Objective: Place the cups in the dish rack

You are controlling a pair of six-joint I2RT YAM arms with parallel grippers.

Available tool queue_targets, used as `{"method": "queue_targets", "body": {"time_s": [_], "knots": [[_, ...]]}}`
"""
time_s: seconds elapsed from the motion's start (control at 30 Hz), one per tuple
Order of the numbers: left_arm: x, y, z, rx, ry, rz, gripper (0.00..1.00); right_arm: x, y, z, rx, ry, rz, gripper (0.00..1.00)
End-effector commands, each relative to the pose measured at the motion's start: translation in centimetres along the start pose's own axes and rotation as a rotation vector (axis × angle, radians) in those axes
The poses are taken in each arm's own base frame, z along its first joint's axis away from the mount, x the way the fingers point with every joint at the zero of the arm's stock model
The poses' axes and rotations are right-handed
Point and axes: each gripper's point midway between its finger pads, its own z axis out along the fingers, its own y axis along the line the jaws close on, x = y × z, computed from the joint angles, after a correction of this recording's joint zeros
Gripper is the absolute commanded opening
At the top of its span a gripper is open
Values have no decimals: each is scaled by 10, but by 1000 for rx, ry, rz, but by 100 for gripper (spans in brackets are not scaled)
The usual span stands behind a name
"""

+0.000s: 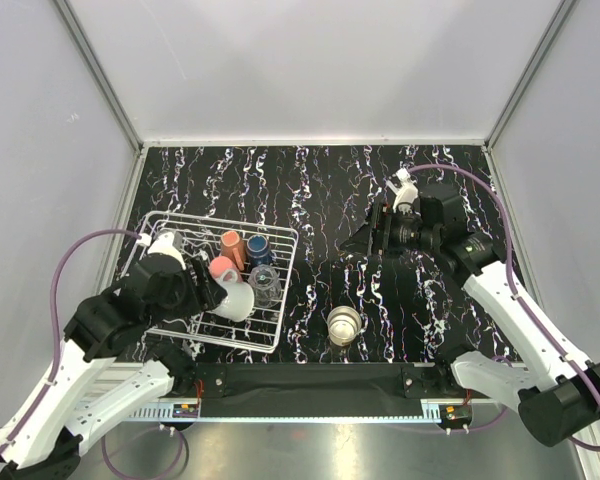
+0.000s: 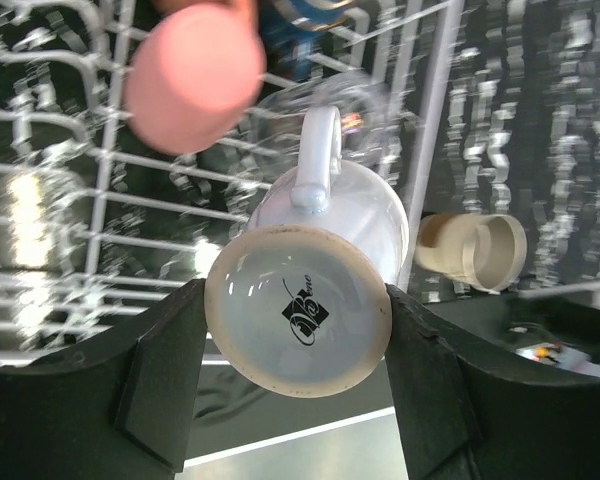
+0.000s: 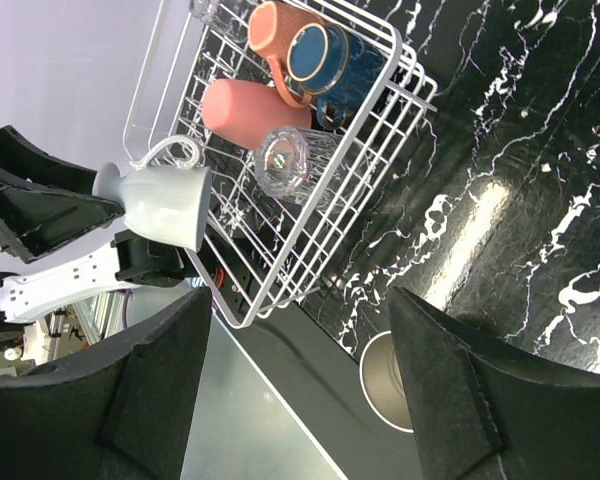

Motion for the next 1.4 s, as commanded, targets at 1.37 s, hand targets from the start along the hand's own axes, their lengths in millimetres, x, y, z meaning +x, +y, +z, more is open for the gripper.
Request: {"method": "queue_targets", "body": {"time_s": [1.37], "knots": [[2,69,71,-496,-36,25,0,15,-22,6,53,9,24,79]]}}
